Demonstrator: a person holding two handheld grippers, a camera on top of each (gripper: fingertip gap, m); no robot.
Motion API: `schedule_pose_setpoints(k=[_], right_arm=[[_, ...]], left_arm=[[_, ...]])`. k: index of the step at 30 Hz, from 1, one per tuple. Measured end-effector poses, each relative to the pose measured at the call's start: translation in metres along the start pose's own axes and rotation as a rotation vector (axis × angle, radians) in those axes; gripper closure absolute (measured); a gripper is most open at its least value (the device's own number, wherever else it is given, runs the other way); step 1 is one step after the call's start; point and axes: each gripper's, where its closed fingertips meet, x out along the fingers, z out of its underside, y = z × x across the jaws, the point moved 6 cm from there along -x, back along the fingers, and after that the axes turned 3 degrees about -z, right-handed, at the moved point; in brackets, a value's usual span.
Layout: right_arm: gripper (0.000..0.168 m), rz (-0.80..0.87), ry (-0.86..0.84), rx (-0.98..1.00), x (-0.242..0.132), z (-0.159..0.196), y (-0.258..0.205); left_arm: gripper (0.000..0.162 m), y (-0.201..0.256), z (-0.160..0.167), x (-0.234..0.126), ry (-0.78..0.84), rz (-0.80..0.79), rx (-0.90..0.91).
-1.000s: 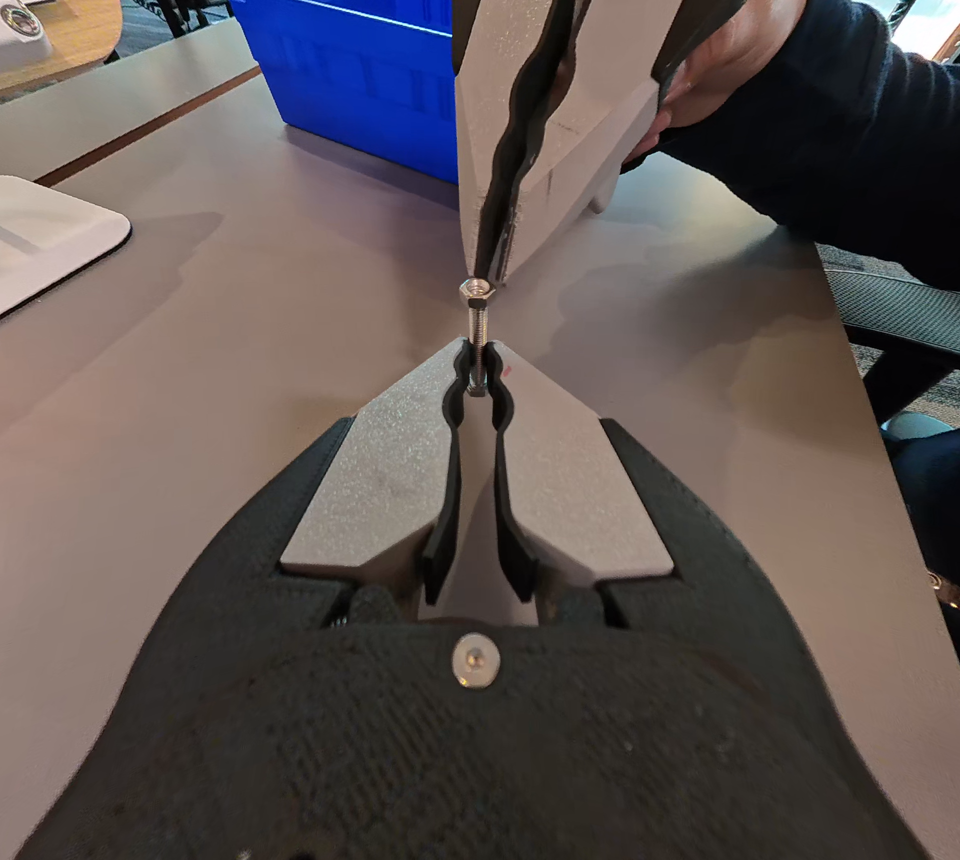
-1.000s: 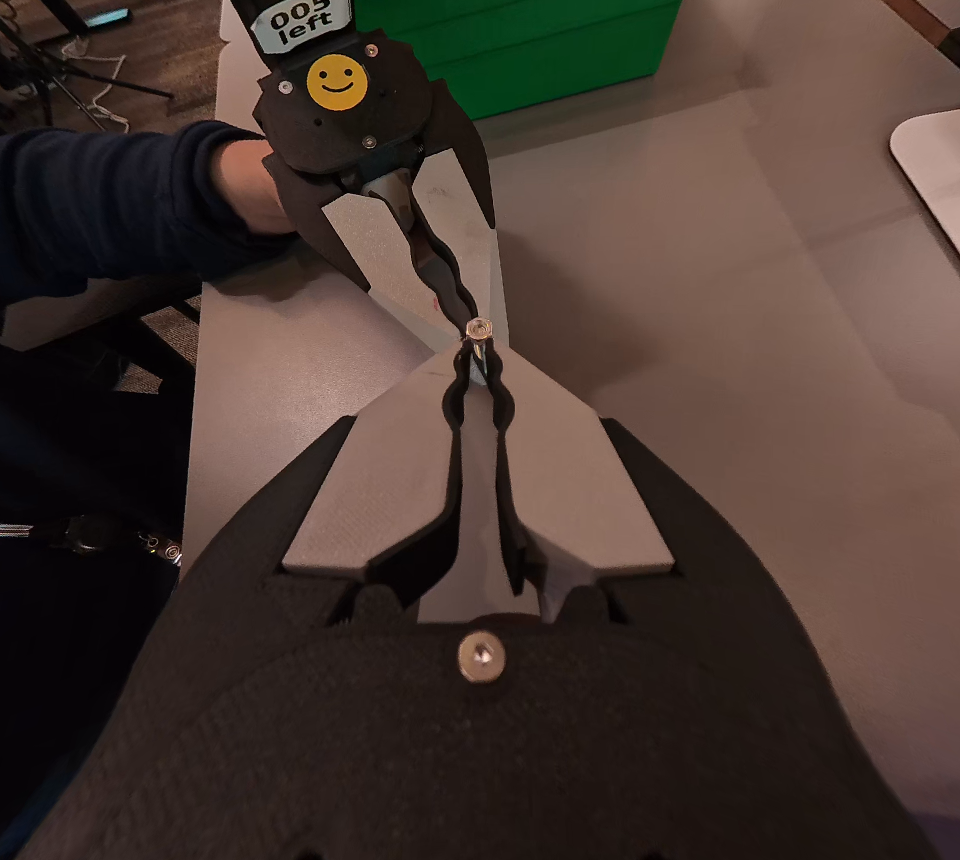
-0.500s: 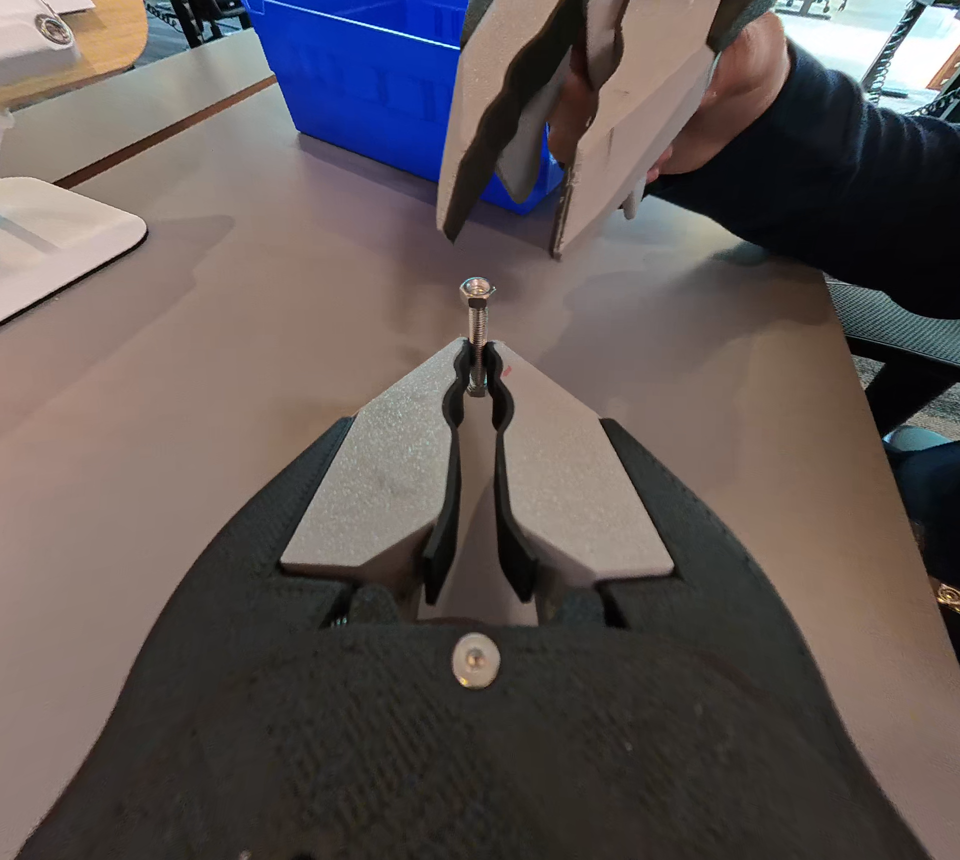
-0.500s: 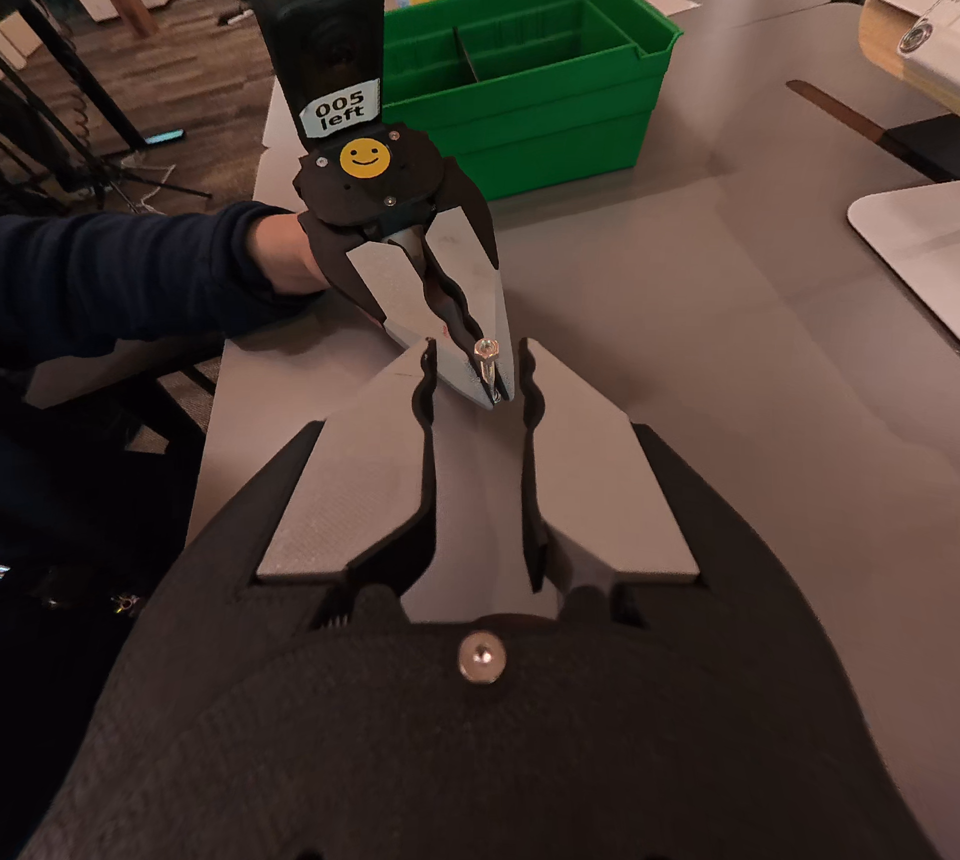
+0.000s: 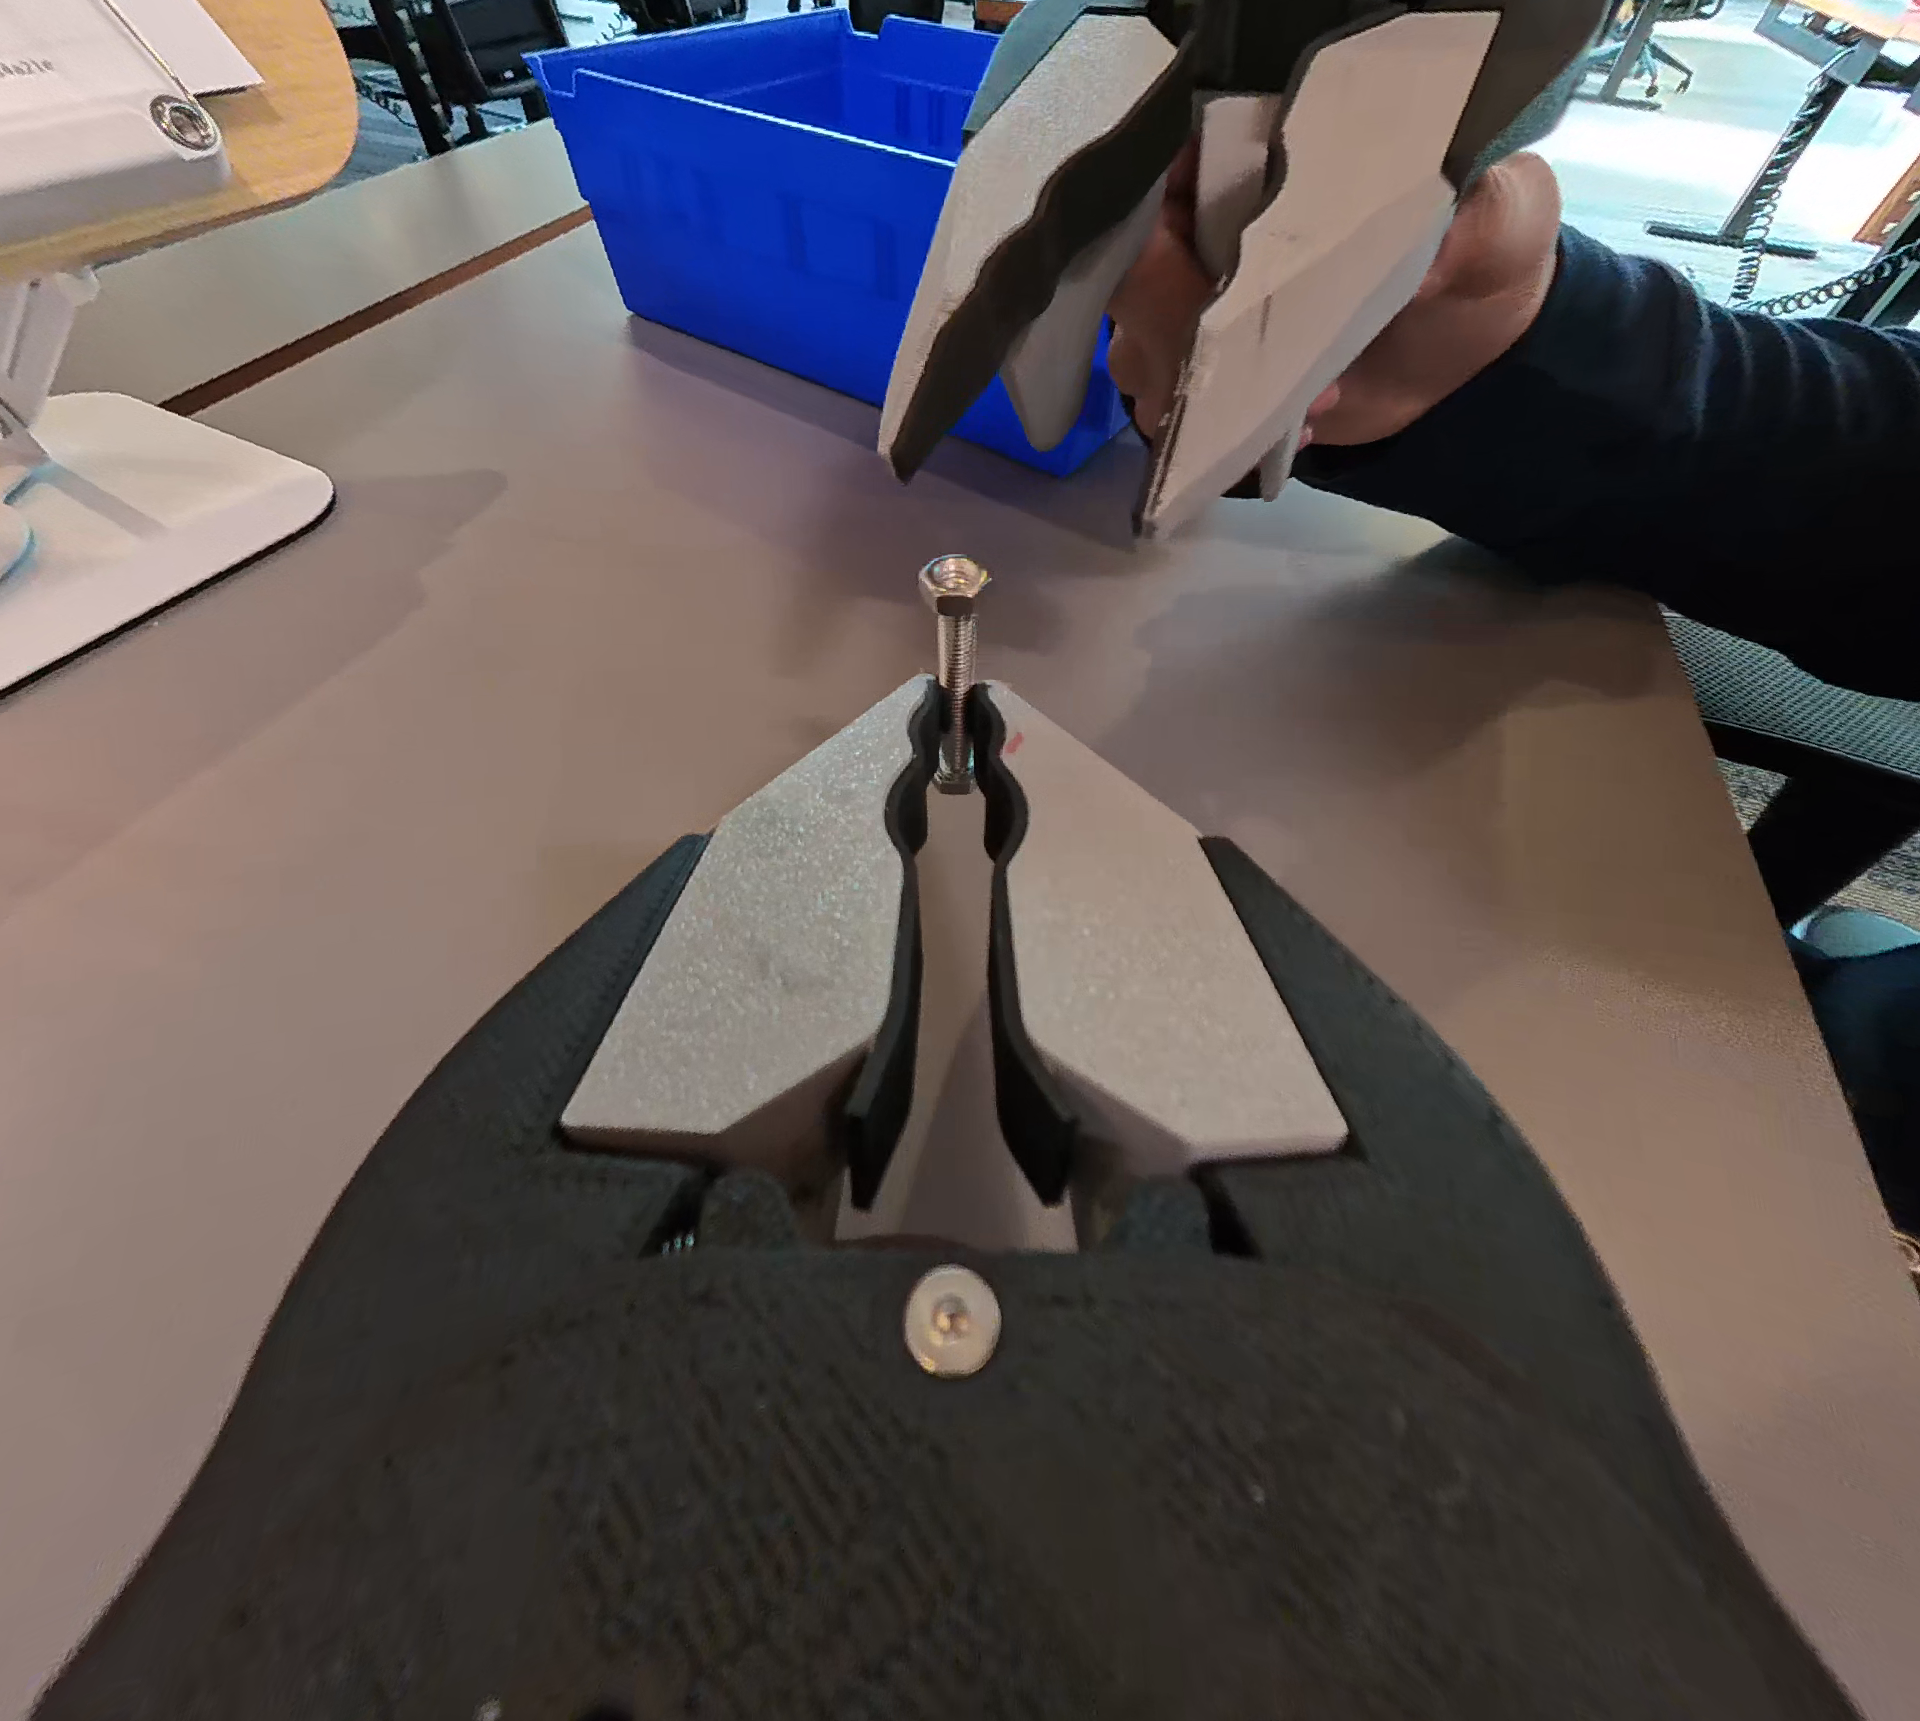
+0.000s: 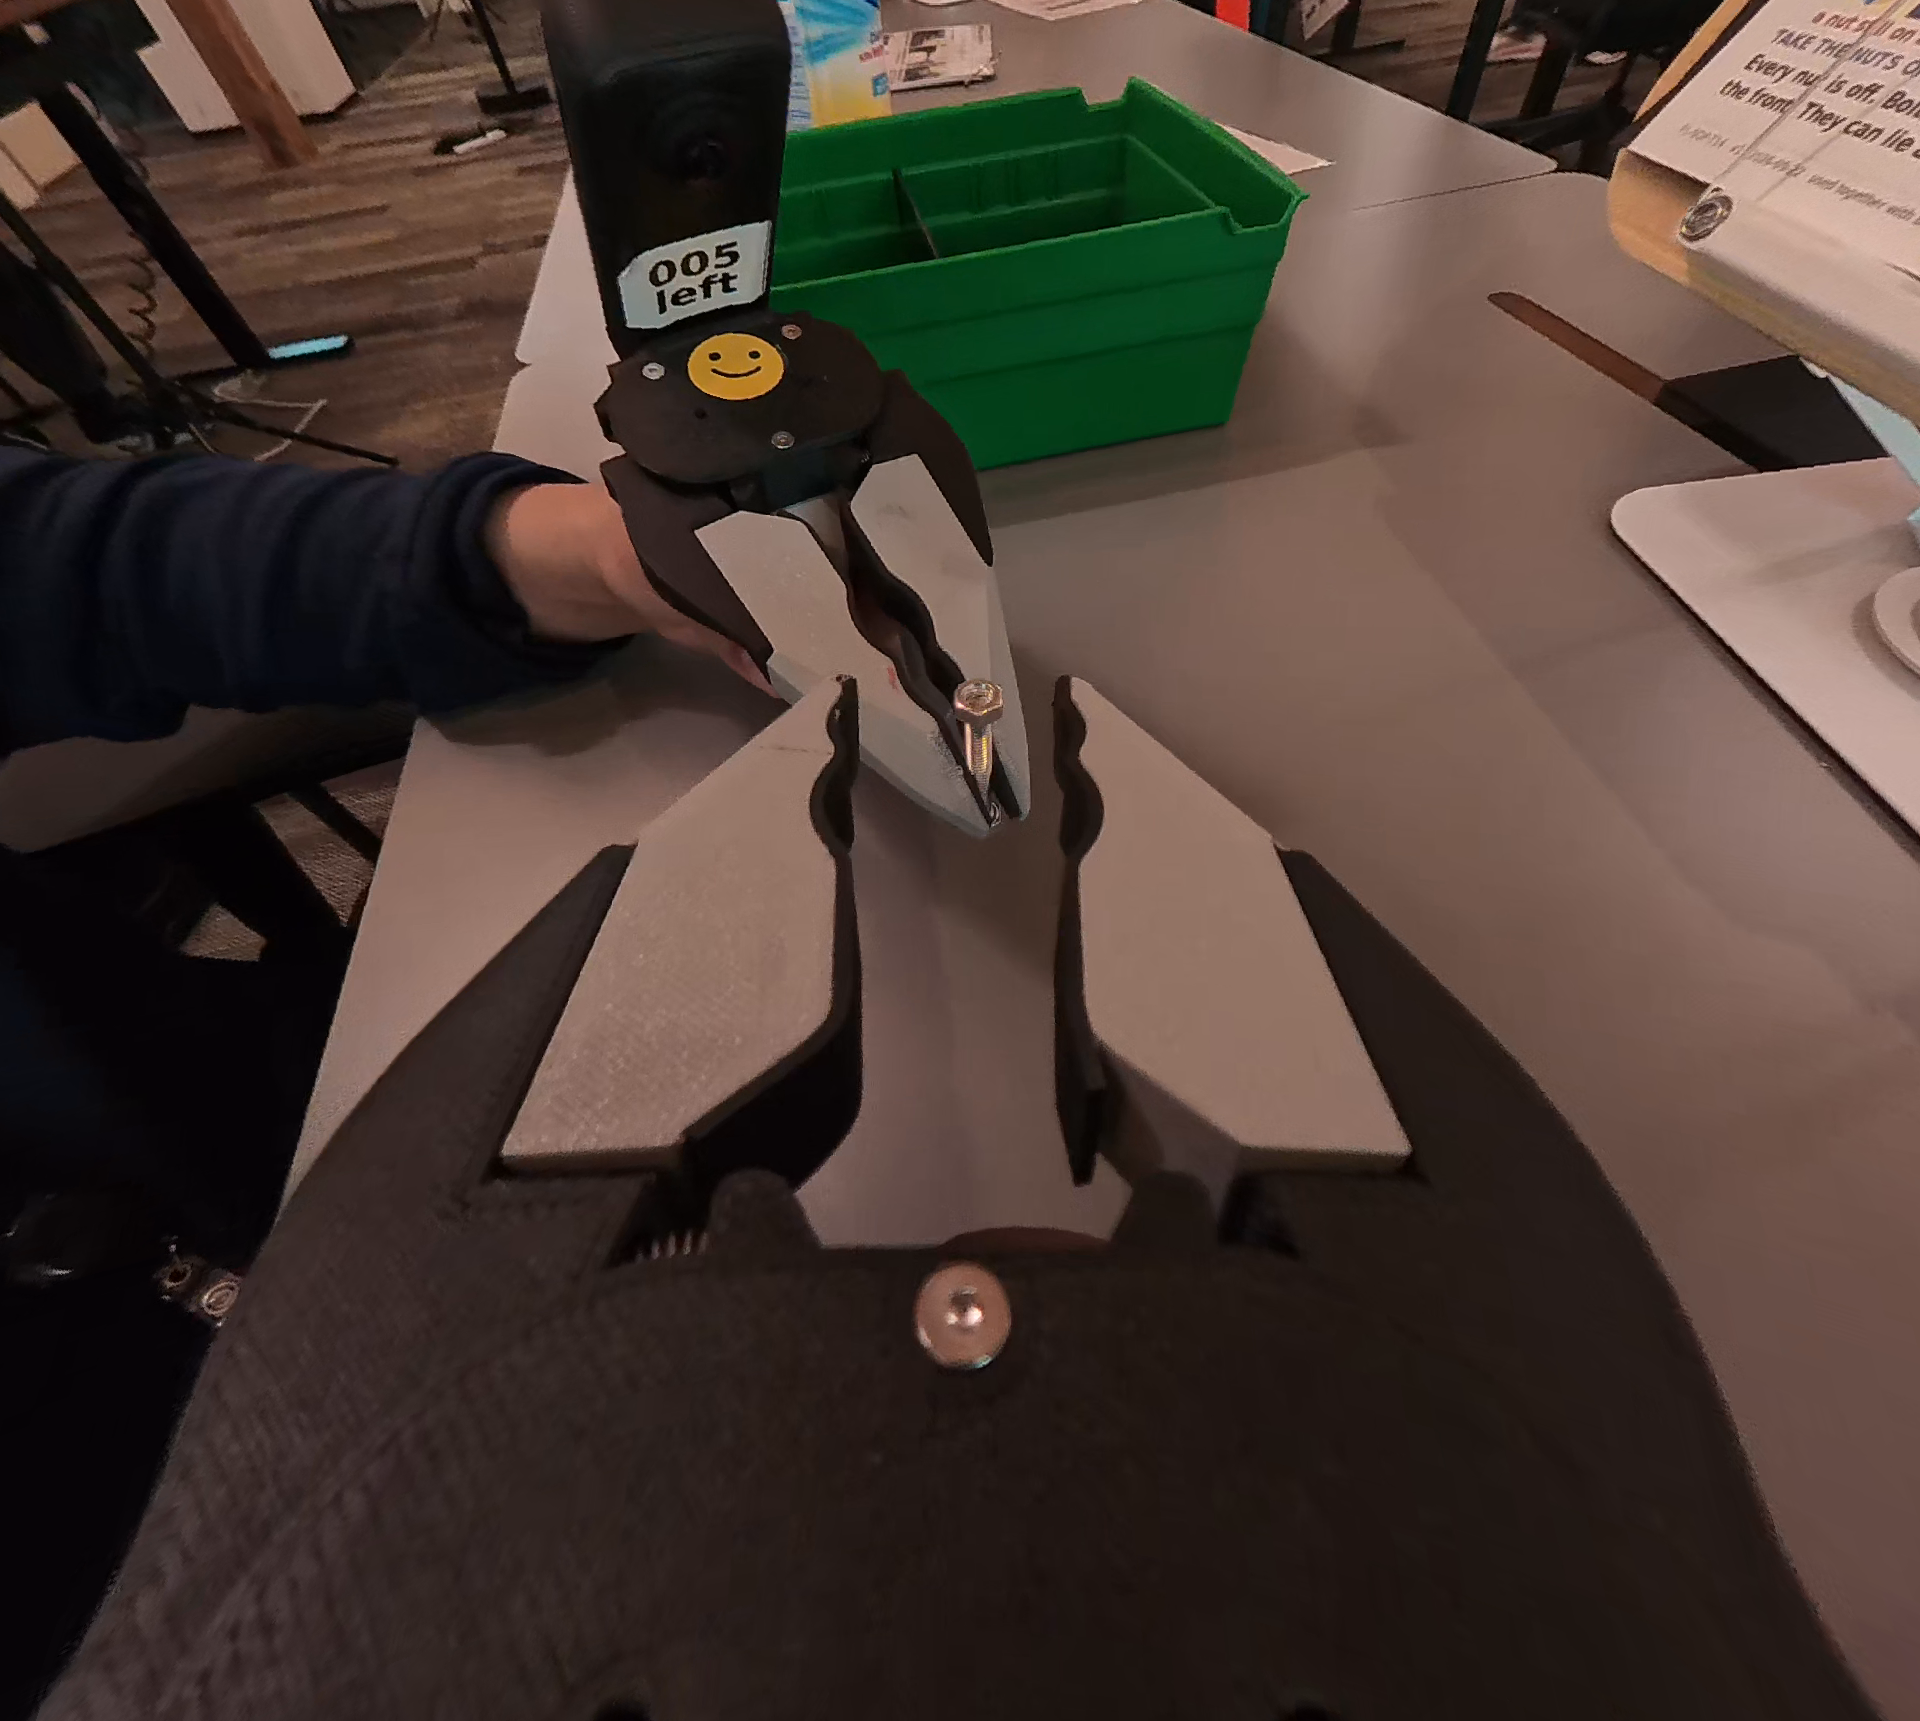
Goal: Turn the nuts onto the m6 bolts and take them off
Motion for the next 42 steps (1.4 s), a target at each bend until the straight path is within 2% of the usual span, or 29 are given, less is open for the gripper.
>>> schedule_pose_setpoints(k=[25,34,42], right_arm=[[0.128,0.024,0.005,-0.001,0.010,0.004,-0.004],[0.125,-0.068,0.031,-0.040,0.001,-0.002,-0.013],[0.124,-0.019,-0.006,-0.122,0.008,0.000,-0.020]], left_arm=[[0.158,0.008,-0.001,0.000,0.017,0.057,0.019],[0.158,0.011,-0.001,0.000,0.018,0.081,0.027],[0.158,0.012,-0.002,0.000,0.026,0.092,0.038]])
